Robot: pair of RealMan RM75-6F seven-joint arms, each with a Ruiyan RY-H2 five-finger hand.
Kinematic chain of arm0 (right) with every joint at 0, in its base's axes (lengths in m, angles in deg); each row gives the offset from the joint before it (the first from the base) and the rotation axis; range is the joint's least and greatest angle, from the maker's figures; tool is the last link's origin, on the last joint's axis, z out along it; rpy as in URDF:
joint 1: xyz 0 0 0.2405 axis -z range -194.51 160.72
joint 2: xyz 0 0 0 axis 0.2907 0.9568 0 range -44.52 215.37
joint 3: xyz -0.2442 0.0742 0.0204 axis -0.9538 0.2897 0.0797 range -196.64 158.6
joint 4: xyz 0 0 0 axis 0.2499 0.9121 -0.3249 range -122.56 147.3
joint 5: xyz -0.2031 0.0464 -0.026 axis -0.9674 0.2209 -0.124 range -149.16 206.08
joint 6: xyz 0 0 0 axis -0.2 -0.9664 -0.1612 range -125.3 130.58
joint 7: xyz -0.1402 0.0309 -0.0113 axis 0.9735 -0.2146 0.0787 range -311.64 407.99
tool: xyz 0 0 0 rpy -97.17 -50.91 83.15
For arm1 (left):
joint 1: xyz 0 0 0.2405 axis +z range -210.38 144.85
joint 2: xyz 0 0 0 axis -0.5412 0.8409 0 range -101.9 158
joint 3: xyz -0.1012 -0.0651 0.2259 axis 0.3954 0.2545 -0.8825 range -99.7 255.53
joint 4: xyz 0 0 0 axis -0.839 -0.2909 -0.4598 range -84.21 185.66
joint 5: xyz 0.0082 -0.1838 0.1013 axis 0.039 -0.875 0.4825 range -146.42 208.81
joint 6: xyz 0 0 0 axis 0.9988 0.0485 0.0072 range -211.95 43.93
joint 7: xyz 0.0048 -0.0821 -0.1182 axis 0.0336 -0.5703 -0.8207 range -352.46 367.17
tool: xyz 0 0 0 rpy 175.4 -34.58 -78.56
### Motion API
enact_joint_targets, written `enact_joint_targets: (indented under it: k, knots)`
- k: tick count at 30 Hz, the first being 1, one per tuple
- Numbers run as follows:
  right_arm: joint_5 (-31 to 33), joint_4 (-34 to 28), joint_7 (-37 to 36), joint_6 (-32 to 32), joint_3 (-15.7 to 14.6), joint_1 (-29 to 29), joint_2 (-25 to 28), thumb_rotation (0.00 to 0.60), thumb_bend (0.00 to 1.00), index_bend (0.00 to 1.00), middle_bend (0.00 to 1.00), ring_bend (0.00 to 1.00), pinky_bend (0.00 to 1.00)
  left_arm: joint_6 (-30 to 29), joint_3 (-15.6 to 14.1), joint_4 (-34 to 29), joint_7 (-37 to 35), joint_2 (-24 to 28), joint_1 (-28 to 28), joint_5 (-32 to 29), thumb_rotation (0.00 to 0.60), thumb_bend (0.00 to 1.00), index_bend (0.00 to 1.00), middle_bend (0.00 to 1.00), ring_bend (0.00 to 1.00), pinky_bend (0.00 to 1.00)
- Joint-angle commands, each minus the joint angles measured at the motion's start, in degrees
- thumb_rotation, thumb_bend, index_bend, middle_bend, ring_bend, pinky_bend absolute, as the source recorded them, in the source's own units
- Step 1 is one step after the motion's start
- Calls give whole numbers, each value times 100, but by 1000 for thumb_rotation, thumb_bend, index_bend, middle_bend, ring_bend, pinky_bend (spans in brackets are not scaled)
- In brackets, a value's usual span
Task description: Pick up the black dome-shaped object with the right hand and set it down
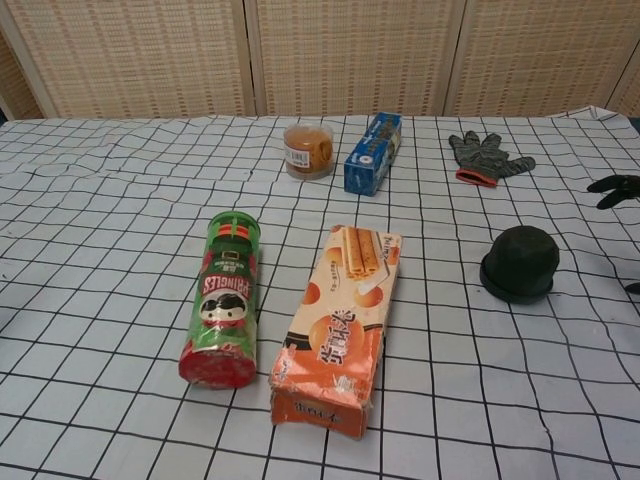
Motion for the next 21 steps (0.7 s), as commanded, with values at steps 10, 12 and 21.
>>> enact_joint_targets:
  k: [10,12,21]
  knots:
    - [-4,167,-222,603,-76,-546,-405,600,60,124,117,0,87,-30,-8,-14,-8,18,8,31,600,448,294,272,460,626]
    - [-28,245,-280,654,-98,-604,-447,600,60,134,116,0,85,-25,-5,-17,-18,19,5,26,600,448,295,271,460,626]
    - [-173,710,-608,563,-119,-731,-772,600,59,154,115,0,82,6,-12,-38,-22,27,-2,28,600,449,299,275,460,626]
